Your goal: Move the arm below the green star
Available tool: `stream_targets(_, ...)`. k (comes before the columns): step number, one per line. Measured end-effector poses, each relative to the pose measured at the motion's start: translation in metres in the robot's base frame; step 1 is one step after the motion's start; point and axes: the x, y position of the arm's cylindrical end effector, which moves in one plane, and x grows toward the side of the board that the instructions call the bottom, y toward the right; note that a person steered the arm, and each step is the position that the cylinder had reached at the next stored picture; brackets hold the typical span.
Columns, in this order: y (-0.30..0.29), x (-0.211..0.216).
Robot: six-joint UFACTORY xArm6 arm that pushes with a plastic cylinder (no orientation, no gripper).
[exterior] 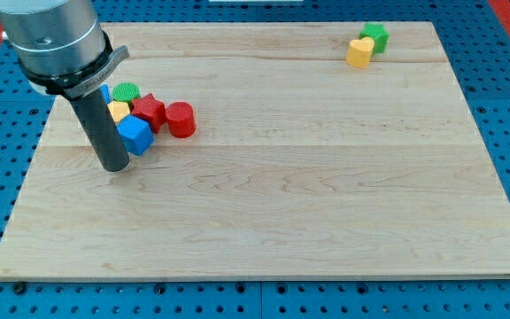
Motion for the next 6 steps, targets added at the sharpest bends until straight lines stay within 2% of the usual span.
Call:
stream_targets(3, 0.02, 0.003)
stream_targets(6, 0.309, -0.05)
